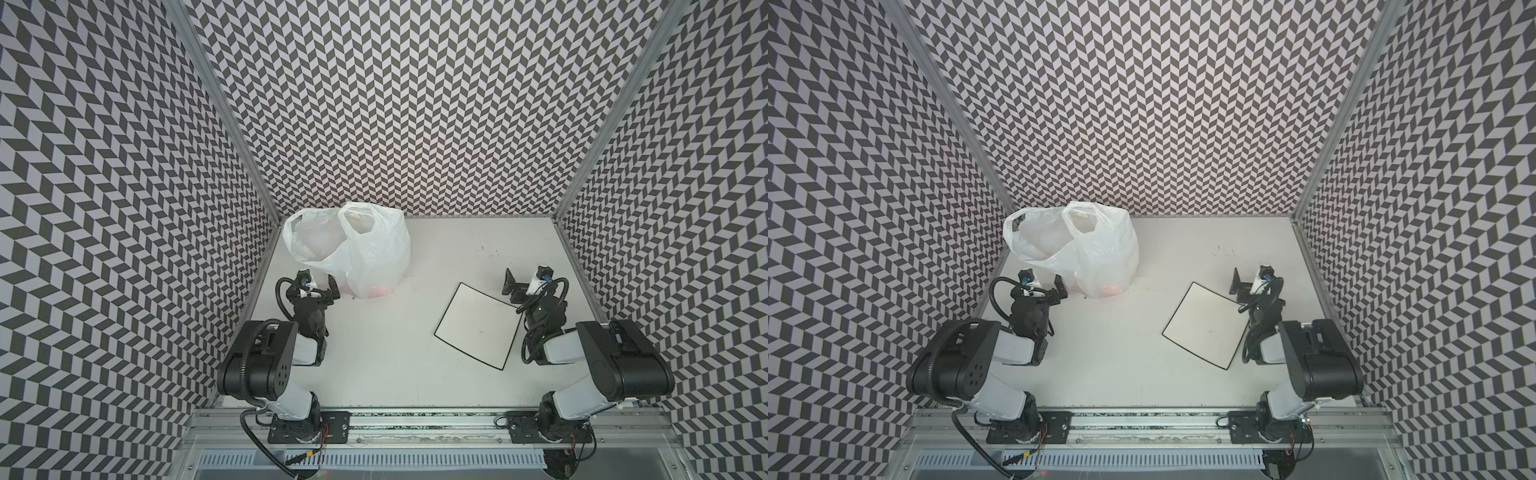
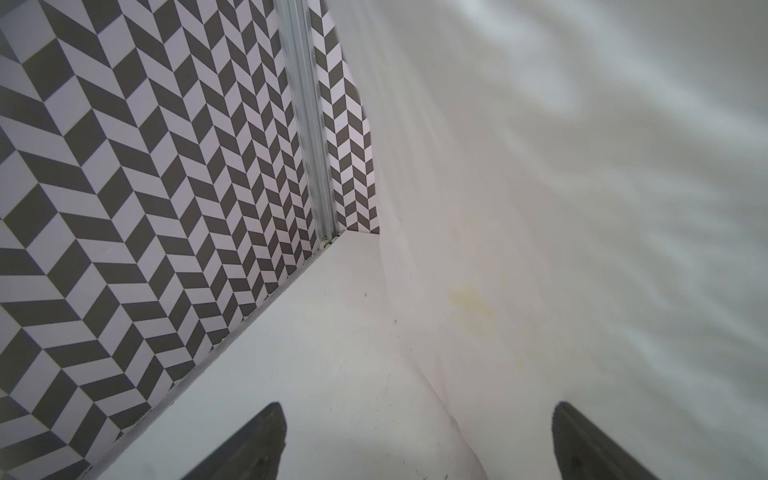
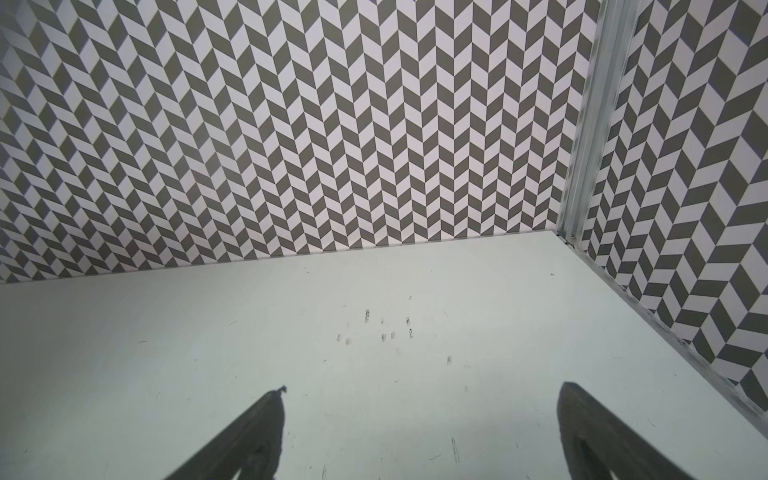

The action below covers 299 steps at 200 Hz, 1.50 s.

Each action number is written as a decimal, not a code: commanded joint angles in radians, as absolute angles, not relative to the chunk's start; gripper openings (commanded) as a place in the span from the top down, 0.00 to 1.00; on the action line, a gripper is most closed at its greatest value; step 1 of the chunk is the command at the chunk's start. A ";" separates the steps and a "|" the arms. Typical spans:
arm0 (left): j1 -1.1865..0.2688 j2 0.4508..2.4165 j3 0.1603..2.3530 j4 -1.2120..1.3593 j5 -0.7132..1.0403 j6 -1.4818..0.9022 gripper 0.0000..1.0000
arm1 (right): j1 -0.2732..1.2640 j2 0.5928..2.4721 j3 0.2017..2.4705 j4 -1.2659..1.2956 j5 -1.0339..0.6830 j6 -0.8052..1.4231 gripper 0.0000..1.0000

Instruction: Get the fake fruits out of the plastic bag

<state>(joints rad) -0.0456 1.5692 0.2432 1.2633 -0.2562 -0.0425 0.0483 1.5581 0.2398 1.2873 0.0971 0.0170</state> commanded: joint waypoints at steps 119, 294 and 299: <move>-0.046 1.559 0.232 1.296 -0.247 -0.038 0.00 | 0.051 1.565 0.240 1.341 0.104 0.003 0.00; -0.058 0.947 0.247 0.578 -0.414 -0.295 0.01 | 0.073 1.103 0.409 0.576 0.002 0.434 0.04; -0.057 0.917 0.256 0.536 -0.431 -0.322 0.02 | 0.078 1.100 0.425 0.549 -0.027 0.452 0.04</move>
